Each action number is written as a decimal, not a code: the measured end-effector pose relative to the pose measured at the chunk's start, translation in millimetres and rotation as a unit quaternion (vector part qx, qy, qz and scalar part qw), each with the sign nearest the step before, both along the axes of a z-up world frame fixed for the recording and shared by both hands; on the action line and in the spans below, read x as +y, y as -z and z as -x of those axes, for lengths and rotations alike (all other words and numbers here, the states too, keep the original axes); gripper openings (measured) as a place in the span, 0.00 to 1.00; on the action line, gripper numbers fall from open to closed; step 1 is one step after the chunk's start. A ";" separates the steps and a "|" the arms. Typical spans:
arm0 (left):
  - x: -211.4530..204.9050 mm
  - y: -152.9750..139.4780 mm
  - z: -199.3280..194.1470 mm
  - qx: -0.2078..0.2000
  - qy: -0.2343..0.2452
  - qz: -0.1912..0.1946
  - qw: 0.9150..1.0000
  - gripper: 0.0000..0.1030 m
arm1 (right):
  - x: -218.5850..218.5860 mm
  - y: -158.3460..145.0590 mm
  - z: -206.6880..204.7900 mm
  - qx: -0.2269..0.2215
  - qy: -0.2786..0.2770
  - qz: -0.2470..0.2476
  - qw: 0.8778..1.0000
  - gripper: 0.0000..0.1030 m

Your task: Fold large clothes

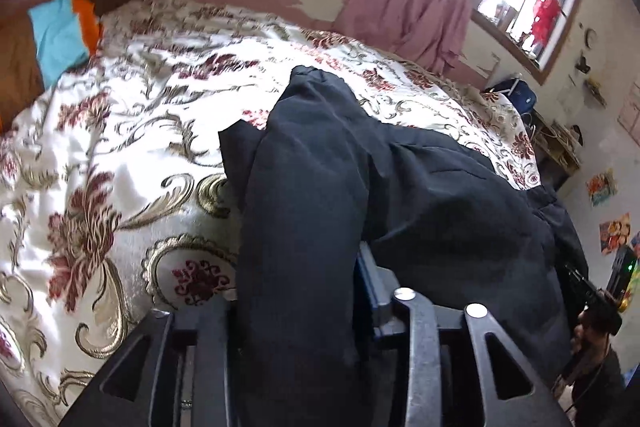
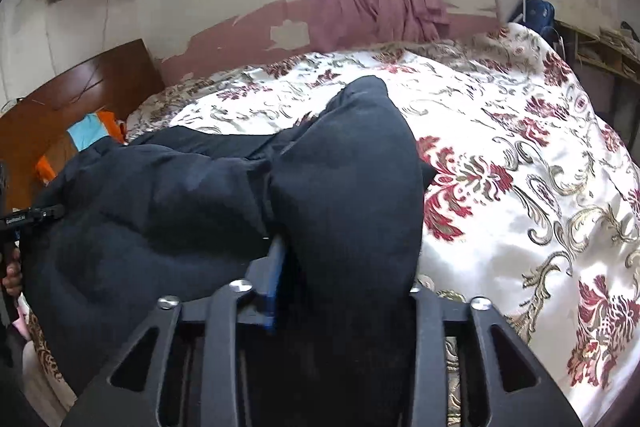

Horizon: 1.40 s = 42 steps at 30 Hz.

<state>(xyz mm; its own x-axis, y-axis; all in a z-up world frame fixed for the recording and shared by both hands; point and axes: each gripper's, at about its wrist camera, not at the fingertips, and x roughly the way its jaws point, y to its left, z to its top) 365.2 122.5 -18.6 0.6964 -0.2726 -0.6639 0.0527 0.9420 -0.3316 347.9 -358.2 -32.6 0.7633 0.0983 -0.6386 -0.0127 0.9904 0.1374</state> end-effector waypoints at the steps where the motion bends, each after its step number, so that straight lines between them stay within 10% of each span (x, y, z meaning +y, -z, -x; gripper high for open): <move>1: -0.1 2.0 0.6 0.003 -0.006 -0.004 1.000 0.48 | 0.5 0.3 -0.2 0.006 0.004 0.008 1.000 0.49; 5: 2.9 2.9 9.0 0.002 -0.041 -0.023 0.999 0.83 | 3.6 -4.1 5.9 0.004 0.023 0.033 0.999 0.74; 42: -91.8 -91.6 175.8 -0.180 -0.031 -0.109 0.977 1.00 | 82.3 -105.8 174.4 -0.144 0.010 0.029 0.989 0.91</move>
